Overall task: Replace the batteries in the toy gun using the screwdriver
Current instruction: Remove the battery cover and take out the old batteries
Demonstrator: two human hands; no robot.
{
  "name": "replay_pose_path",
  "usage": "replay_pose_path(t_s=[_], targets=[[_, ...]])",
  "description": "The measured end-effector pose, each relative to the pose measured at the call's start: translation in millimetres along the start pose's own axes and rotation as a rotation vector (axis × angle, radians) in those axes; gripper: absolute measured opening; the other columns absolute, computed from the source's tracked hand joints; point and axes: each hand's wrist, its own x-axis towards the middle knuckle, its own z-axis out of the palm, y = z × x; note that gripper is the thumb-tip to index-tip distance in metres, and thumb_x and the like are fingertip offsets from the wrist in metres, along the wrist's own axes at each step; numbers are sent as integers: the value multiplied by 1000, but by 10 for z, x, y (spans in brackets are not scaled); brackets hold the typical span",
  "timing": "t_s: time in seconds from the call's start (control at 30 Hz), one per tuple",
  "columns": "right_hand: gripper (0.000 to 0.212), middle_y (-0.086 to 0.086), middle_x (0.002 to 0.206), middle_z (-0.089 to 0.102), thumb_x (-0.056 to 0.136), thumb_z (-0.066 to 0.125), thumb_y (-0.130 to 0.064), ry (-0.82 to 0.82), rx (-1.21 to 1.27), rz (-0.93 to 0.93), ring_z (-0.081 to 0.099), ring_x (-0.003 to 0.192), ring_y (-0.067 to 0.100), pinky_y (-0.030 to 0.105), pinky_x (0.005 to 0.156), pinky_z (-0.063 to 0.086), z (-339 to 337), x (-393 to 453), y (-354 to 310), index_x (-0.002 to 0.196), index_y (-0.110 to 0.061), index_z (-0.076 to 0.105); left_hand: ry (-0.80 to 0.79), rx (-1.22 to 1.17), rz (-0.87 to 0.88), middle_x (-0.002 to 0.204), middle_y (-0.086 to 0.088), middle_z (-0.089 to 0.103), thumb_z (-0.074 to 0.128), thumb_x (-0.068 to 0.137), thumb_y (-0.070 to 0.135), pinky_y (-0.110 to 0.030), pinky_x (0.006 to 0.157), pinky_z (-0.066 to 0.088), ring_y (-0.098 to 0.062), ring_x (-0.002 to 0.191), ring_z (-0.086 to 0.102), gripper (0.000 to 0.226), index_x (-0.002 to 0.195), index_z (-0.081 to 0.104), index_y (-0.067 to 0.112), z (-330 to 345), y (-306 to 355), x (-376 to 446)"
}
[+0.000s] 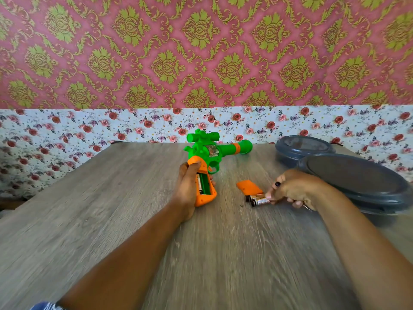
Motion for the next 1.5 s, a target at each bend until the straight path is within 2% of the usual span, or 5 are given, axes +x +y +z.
replay_pose_path(t_s=[0.33, 0.53, 0.7, 0.9, 1.5], targets=[[11, 14, 98, 67, 85, 58, -12, 487, -326, -388, 62, 93, 28, 28, 73, 42, 301, -68, -256, 89, -9, 68, -12, -25, -46, 88, -14, 60, 30, 97, 46, -29, 62, 51, -21, 75, 60, 52, 120, 52, 5, 11, -5, 17], [20, 17, 97, 56, 88, 53, -6, 312, -220, -834, 52, 95, 32, 36, 78, 41, 934, -79, -638, 102, -4, 67, -100, 16, -1, 78, -11, 68, 21, 98, 45, -24, 61, 50, -19, 69, 65, 52, 92, 60, 12, 29, -40, 30], [44, 10, 87, 57, 87, 42, -40, 502, -192, -854, 51, 90, 27, 37, 77, 42, 895, -54, -643, 93, -7, 70, -92, 19, 40, 87, -16, 66, 22, 97, 45, -29, 68, 50, -23, 77, 63, 53, 98, 62, 11, 39, -21, 10], [19, 3, 72, 63, 90, 56, -20, 270, 350, -774, 57, 64, 8, 27, 60, 47, 866, -50, -671, 85, -6, 68, -68, 24, 36, 91, -14, 62, 22, 96, 49, -31, 70, 46, -23, 78, 59, 53, 103, 62, 14, 42, -26, 21], [30, -2, 59, 56, 96, 46, -21, 285, 445, -717, 52, 57, 11, 37, 67, 44, 820, 2, -733, 69, -23, 58, -39, 73, 64, 90, -15, 58, 36, 89, 46, -29, 59, 51, -21, 69, 60, 56, 128, 43, 7, 53, 0, -3]])
